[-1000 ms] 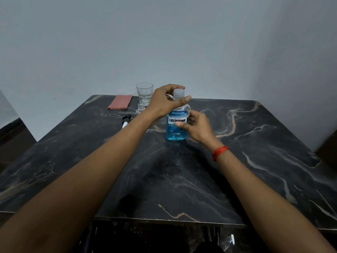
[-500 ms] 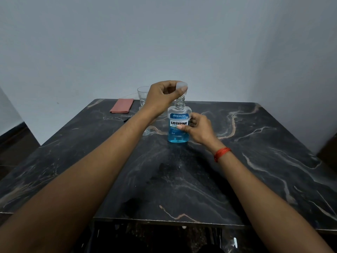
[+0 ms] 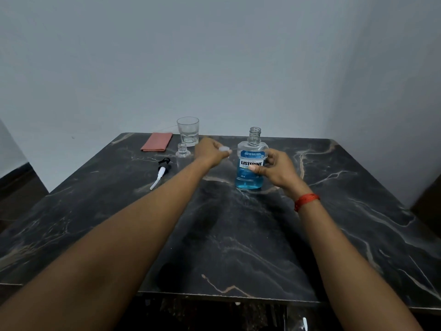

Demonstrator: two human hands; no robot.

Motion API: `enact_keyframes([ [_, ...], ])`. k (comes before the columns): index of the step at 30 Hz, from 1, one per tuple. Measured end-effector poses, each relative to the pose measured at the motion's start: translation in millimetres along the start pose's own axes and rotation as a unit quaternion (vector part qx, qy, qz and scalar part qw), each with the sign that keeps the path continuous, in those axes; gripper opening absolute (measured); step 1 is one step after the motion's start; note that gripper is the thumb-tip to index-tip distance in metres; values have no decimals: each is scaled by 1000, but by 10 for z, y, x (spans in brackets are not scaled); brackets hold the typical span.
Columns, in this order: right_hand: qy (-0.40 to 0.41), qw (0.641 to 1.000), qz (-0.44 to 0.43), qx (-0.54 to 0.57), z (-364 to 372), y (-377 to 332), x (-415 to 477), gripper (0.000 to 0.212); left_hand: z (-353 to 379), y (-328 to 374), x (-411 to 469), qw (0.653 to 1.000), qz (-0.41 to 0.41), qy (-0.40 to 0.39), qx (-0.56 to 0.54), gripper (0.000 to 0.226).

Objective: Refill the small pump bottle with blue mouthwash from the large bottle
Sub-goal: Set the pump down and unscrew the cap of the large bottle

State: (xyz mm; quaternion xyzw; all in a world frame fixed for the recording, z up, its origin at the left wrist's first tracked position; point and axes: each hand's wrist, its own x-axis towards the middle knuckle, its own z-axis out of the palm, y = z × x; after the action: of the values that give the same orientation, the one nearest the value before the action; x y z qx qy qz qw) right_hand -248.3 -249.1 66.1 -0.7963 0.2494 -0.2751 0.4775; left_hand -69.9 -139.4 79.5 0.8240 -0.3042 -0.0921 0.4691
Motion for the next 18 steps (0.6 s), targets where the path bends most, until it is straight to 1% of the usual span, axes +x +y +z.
enact_keyframes([
  [3,-1,1000,-1,0,-4,3,5,52,152,-159,62,999,-20,3,28,35],
  [5,-1,1000,-1,5,1,11,10,49,209,-236,91,999,-27,7,35,35],
  [11,-4,1000,-5,16,15,52,38,40,297,-369,144,999,-38,24,19,35],
  [13,-4,1000,-4,17,19,67,44,40,307,-367,133,999,-37,36,14,43],
  [16,-3,1000,-3,14,24,80,54,43,293,-301,46,997,13,71,3,60],
  [18,-3,1000,-3,8,27,78,57,44,231,-206,-40,992,61,104,-19,61],
])
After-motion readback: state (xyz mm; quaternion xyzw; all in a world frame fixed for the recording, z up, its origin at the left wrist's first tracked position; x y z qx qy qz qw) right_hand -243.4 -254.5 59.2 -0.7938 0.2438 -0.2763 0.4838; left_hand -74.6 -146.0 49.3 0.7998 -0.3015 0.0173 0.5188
